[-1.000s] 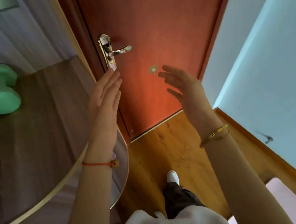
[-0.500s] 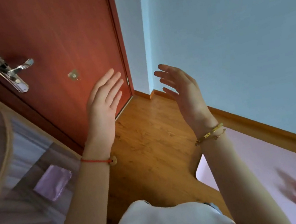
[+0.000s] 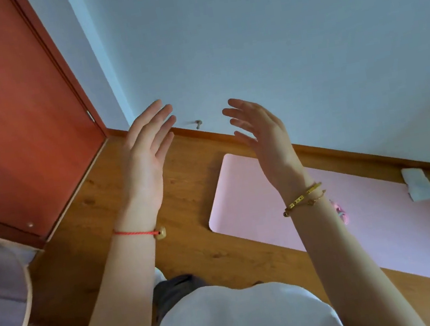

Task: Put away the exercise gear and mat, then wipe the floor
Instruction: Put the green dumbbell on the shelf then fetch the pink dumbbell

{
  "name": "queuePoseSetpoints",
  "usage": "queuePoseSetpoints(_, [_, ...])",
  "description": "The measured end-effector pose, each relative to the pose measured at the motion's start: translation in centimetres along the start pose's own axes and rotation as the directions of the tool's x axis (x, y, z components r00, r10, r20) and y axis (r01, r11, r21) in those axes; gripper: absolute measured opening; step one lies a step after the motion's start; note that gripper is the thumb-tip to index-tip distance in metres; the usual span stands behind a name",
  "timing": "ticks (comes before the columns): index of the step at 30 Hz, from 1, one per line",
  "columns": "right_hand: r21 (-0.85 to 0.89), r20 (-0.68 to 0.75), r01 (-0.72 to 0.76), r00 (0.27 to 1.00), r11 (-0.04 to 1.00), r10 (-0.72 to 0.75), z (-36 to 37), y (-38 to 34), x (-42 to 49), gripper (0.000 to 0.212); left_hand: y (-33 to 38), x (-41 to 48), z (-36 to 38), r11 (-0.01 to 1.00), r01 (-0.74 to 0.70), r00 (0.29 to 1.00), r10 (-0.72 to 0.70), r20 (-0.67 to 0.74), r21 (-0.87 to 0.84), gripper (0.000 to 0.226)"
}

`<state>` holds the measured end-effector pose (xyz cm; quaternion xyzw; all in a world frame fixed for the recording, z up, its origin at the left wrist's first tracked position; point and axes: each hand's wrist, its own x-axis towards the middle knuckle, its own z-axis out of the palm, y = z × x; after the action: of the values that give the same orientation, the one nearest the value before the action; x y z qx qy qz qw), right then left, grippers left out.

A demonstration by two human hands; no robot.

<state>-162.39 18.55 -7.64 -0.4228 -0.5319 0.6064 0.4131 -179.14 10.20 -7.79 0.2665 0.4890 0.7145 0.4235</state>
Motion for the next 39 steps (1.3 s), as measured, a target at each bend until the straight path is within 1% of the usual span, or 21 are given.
queuePoseSetpoints(5, [0.035,-0.098,-0.006,0.995,0.999,0.009,-8.2,0.0,-2.8,0.033,-3.6,-3.0,7.3,0.998,0.063,0.995,-0.065,0.078,0.023,0.03])
queuePoseSetpoints(9, [0.078,-0.191,0.022,0.982,0.997,-0.007,-13.5,0.1,-4.6,0.034,-5.9,-3.6,12.2,0.992,0.103,0.977,-0.115,0.181,0.074,0.031])
queuePoseSetpoints(14, [0.102,-0.344,0.045,0.939,0.994,-0.007,-19.6,0.8,-5.9,0.036,-9.0,-3.3,18.1,0.982,0.152,0.926,-0.182,0.332,0.115,0.029])
queuePoseSetpoints(18, [0.099,-0.45,0.033,0.893,0.995,0.015,-24.2,1.4,-5.9,0.036,-11.7,-2.2,23.0,0.968,0.204,0.873,-0.248,0.419,0.147,0.034])
queuePoseSetpoints(20, [0.097,-0.495,0.019,0.868,0.995,0.032,-26.6,1.7,-5.4,0.036,-13.2,-1.4,25.5,0.962,0.224,0.849,-0.271,0.454,0.154,0.031])
queuePoseSetpoints(25, [0.105,-0.573,-0.014,0.816,0.994,0.072,-32.5,2.4,-3.1,0.034,-16.6,1.2,31.6,0.946,0.26,0.807,-0.323,0.495,0.193,0.029])
queuePoseSetpoints(28, [0.124,-0.611,-0.013,0.787,0.992,0.087,-35.7,2.9,-1.4,0.035,-18.4,2.8,34.9,0.939,0.266,0.788,-0.342,0.512,0.217,0.031])
queuePoseSetpoints(31, [0.143,-0.645,-0.018,0.757,0.99,0.107,-38.6,3.6,0.0,0.037,-20.2,4.0,37.7,0.928,0.272,0.761,-0.37,0.533,0.256,0.04])
queuePoseSetpoints(33, [0.154,-0.667,-0.028,0.735,0.988,0.125,-40.7,4.3,0.8,0.037,-21.7,4.5,39.6,0.917,0.278,0.741,-0.394,0.544,0.285,0.038])
queuePoseSetpoints(36, [0.17,-0.682,-0.05,0.715,0.984,0.154,-43.5,5.3,1.7,0.039,-24.0,5.1,42.0,0.905,0.284,0.724,-0.42,0.547,0.318,0.034])
queuePoseSetpoints(39, [0.181,-0.679,-0.079,0.712,0.98,0.182,-46.9,5.9,2.5,0.038,-26.3,5.0,44.9,0.891,0.301,0.723,-0.445,0.529,0.339,0.034])
